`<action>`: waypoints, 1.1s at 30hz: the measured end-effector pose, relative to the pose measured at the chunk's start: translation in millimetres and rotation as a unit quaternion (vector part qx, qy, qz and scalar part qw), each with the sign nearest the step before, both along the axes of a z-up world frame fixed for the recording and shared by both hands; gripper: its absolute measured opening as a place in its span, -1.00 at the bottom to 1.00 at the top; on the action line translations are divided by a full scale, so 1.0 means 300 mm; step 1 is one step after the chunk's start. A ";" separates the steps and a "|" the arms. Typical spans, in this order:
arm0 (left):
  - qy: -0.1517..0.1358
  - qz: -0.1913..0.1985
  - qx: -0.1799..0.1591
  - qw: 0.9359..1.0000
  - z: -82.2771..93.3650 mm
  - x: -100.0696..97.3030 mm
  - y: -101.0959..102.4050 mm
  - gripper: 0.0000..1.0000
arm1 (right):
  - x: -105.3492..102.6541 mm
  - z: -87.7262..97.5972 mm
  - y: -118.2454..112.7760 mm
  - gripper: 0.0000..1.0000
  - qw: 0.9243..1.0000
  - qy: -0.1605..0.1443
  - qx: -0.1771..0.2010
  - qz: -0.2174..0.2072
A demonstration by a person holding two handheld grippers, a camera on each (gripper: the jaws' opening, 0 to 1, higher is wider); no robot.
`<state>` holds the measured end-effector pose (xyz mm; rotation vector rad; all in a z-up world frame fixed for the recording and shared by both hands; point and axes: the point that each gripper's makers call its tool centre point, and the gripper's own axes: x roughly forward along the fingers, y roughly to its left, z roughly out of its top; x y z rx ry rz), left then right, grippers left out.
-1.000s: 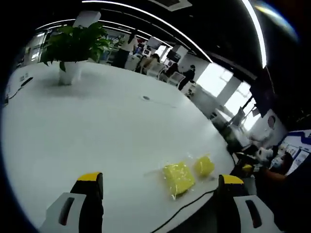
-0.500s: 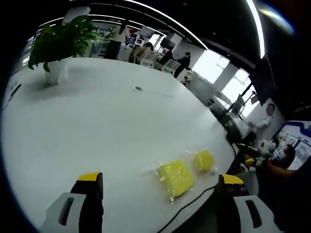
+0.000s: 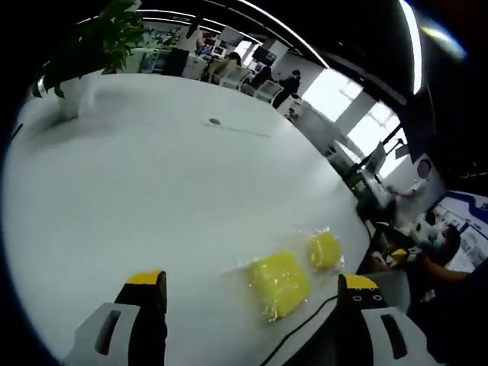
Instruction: Compare the silicone blocks by pressing each to a similar depth, holding the contact briefly, and releasing to observe deformation and rebound differences across the visible hardness samples.
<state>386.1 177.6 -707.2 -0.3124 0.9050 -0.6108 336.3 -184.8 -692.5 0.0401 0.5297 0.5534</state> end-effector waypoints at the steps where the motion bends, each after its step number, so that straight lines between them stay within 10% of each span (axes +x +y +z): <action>1: 0.000 -0.005 0.002 1.000 -0.005 -0.001 -0.004 0.82 | -0.001 0.000 -0.002 0.93 1.000 0.000 0.000 0.000; 10: 0.019 -0.019 -0.006 1.000 -0.080 0.025 -0.029 0.70 | -0.009 -0.013 -0.004 0.93 1.000 0.006 -0.007 0.008; 27: 0.075 -0.007 -0.044 0.996 -0.202 0.057 -0.045 -0.35 | -0.016 -0.026 -0.013 0.93 1.000 0.015 -0.007 0.004; 33: 0.098 -0.009 -0.071 0.993 -0.221 0.063 -0.061 -0.42 | -0.018 -0.029 -0.012 0.93 1.000 0.017 -0.006 0.002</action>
